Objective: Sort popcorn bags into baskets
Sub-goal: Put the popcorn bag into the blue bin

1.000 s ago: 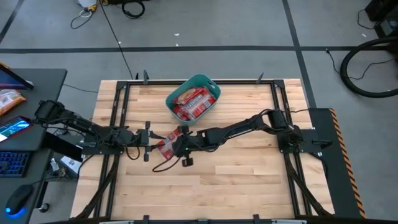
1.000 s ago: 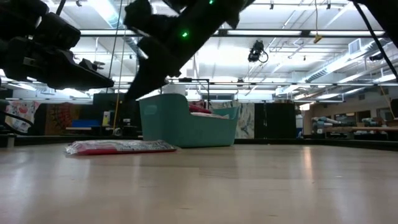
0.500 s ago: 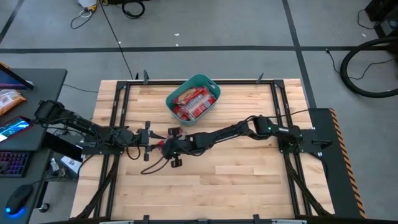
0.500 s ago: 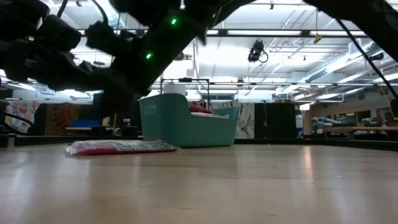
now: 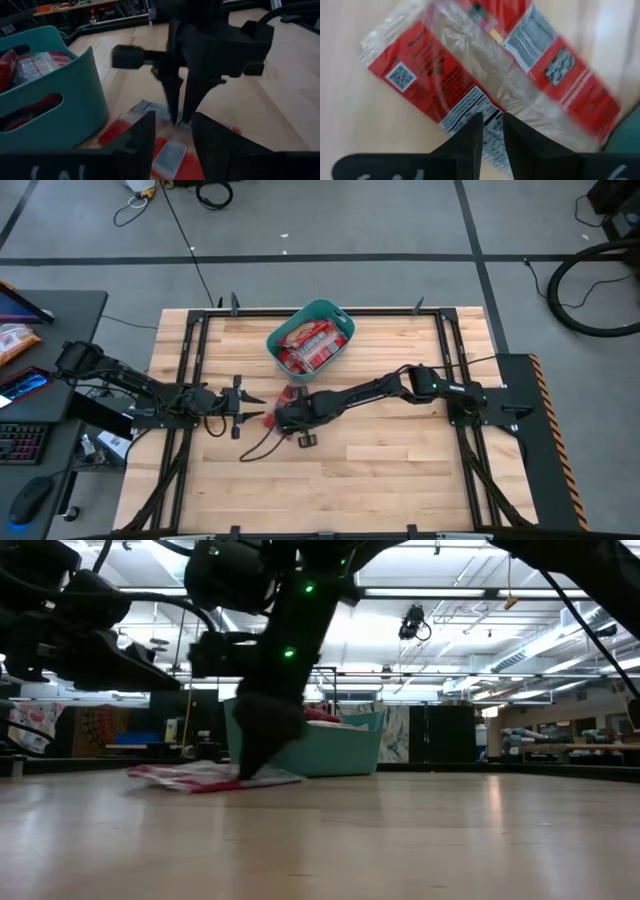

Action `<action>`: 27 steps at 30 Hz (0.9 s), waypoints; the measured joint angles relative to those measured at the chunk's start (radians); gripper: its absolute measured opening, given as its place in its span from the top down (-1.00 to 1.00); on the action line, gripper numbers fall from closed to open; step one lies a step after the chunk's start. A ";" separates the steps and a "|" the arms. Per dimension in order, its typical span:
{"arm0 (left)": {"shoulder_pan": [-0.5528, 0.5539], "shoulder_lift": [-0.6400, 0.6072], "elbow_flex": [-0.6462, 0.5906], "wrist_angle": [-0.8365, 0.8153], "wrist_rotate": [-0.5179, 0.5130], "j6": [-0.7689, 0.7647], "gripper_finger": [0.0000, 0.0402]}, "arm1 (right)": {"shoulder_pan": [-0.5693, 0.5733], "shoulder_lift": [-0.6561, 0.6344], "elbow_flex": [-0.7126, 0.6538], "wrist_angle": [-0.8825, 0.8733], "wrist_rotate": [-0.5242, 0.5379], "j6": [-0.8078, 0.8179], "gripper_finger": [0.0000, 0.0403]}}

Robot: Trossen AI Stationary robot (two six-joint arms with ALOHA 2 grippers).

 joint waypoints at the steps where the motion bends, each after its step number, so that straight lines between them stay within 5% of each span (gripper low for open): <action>1: 0.000 0.000 0.000 0.002 0.000 0.000 0.34 | 0.005 -0.002 0.001 -0.043 -0.006 0.014 0.59; 9: 0.000 0.001 0.001 0.018 0.000 -0.001 0.34 | 0.037 -0.054 -0.007 -0.245 -0.054 0.078 0.59; 17: 0.000 0.002 0.001 0.018 0.000 -0.001 0.34 | 0.034 -0.147 -0.004 -0.189 -0.041 -0.008 0.55; 27: 0.000 0.002 0.002 0.018 0.000 -0.001 0.34 | 0.005 -0.115 -0.082 -0.065 -0.137 -0.064 0.07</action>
